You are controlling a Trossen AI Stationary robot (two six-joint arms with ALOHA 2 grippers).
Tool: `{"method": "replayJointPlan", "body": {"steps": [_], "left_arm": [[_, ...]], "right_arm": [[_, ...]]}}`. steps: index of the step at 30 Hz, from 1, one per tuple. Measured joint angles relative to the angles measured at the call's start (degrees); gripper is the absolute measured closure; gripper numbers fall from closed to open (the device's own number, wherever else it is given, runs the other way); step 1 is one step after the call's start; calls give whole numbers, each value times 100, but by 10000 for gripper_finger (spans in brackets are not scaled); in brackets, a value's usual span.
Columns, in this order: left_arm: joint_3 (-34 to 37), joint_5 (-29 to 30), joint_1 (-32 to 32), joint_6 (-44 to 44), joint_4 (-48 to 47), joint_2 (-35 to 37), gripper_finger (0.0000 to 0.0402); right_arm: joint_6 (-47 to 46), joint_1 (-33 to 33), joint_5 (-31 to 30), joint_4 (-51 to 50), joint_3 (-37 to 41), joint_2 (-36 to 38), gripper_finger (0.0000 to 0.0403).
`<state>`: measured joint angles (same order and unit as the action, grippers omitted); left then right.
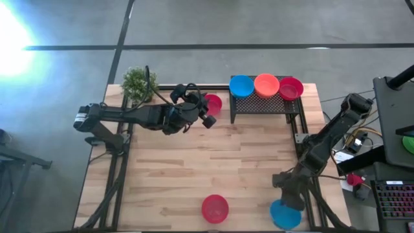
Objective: Pick & Place Mini bowls
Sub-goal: Stack the blue bowl on the blue bowl
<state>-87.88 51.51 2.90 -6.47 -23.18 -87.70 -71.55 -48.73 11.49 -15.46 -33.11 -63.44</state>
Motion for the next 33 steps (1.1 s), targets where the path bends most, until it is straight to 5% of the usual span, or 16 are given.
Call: {"method": "replayJointPlan", "body": {"steps": [16, 23, 33], "left_arm": [[2, -1, 0, 665, -183, 186, 317], [2, -1, 2, 656, -343, 444, 317], [2, -74, 2, 665, -356, 535, 317]], "right_arm": [[274, 1325, -2697, -4398, -3261, -7, 395], [645, 2750, -2820, -5235, -4043, -7, 395], [3097, 5622, -2609, -5196, -5085, -42, 395]]}}
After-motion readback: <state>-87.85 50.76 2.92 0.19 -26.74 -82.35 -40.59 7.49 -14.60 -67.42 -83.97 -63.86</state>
